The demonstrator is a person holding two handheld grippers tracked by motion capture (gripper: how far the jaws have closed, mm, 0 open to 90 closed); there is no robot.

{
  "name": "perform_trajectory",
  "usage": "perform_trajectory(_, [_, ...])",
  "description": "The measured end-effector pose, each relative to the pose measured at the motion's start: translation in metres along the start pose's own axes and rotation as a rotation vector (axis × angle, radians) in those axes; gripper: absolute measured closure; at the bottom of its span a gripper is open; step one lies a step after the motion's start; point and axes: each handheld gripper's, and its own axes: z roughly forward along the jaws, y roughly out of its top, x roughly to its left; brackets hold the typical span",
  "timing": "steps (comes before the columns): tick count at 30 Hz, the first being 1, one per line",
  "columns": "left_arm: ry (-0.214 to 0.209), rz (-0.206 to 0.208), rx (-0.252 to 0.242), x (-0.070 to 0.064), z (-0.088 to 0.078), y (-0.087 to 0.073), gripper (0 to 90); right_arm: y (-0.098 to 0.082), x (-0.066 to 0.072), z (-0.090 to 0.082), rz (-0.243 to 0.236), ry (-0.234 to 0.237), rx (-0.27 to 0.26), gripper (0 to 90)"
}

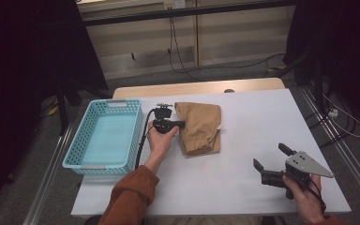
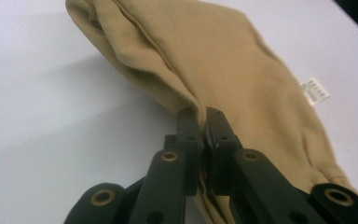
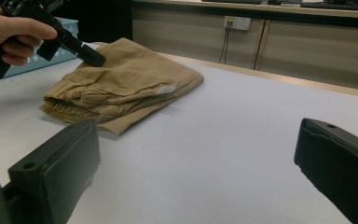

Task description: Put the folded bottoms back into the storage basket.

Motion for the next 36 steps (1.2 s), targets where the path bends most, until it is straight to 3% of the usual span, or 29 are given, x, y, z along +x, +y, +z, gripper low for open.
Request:
perform_trajectory(14, [-0.05,0.037,-0.055,-0.015,-0.014,0.009,86.4,0.0,0.0,0.0,0.003,0.0,0.001,0.1])
perform_trajectory(19, [-0.063,0.068,-0.064,-0.023,-0.02,0.015,86.5,0.0,0.0,0.0,0.002,0.0,0.001,0.1])
perform_trajectory(36, [-0.098,0.103,-0.106,-0.029,-0.041,0.023,86.5,0.0,0.0,0.0,0.002,-0.002,-0.001,0.0])
